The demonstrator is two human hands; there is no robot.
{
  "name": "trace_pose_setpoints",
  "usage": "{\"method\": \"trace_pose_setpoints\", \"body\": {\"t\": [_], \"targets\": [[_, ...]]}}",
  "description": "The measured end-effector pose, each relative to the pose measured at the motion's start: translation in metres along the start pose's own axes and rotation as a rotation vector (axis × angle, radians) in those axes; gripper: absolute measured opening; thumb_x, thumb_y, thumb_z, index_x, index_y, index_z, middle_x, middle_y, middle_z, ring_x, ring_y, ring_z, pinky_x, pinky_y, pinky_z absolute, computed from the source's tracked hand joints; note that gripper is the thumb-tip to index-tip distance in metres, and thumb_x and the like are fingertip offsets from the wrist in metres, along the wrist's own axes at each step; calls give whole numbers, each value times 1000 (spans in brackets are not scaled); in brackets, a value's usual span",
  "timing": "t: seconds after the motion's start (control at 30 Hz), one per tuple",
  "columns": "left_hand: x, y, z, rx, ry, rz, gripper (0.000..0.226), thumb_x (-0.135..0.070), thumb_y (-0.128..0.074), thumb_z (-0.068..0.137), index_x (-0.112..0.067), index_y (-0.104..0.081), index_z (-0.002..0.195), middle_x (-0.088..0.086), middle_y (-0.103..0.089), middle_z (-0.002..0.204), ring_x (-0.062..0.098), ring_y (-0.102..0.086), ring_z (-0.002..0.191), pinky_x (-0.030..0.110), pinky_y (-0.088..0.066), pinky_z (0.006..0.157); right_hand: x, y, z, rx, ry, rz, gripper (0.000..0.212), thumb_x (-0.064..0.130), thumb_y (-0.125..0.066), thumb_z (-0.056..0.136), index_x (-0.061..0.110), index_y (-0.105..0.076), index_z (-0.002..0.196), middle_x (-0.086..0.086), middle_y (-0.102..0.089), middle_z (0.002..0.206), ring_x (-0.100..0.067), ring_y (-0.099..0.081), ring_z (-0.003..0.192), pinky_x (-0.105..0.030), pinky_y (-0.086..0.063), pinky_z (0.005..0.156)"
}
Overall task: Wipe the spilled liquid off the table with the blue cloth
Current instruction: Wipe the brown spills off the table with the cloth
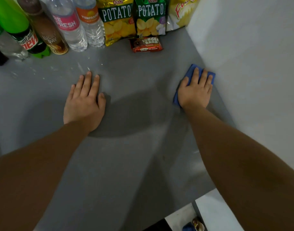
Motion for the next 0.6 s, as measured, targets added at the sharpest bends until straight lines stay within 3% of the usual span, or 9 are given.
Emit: {"method": "trace_pose_setpoints", "body": {"t": [0.2,0.37,0.53,0.6], "targets": [[-1,2,-1,47,6,-5,59,-42,-20,107,-25,-8,163,-1,-5,170,20,-4,156,42,-6,127,-28,-2,-91,-59,62,-8,61,42,-35,107,22,-23,163,-9,-13,172,-31,-8,159,-46,-8,128],[0,4,2,72,-18,-68,59,-41,-22,106,-25,-11,162,1,-6,170,22,-4,156,42,-5,126,-12,-11,-177,-58,159,-40,60,41,-37,106,19,-28,162,-9,-17,171,-32,-15,158,-46,-15,127],[-2,9,4,59,-23,-117,57,-38,-33,106,-18,-26,159,8,-18,168,29,-14,154,46,-12,125,45,-34,-223,65,287,11,64,50,-19,105,26,-15,164,-2,-1,173,-23,5,160,-41,-1,129],[-4,15,2,41,-4,-142,55,-36,-39,106,-15,-36,155,13,-27,164,34,-23,151,49,-22,122,62,-37,-214,94,339,24,64,50,-18,105,27,-13,165,-1,1,173,-22,9,159,-40,3,129]]}}
Point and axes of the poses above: each hand's wrist, its own z-axis towards the middle knuckle, its own y-axis out of the back of the hand, x = y × z, the point moved 5 cm from there along z, towards the middle knuckle
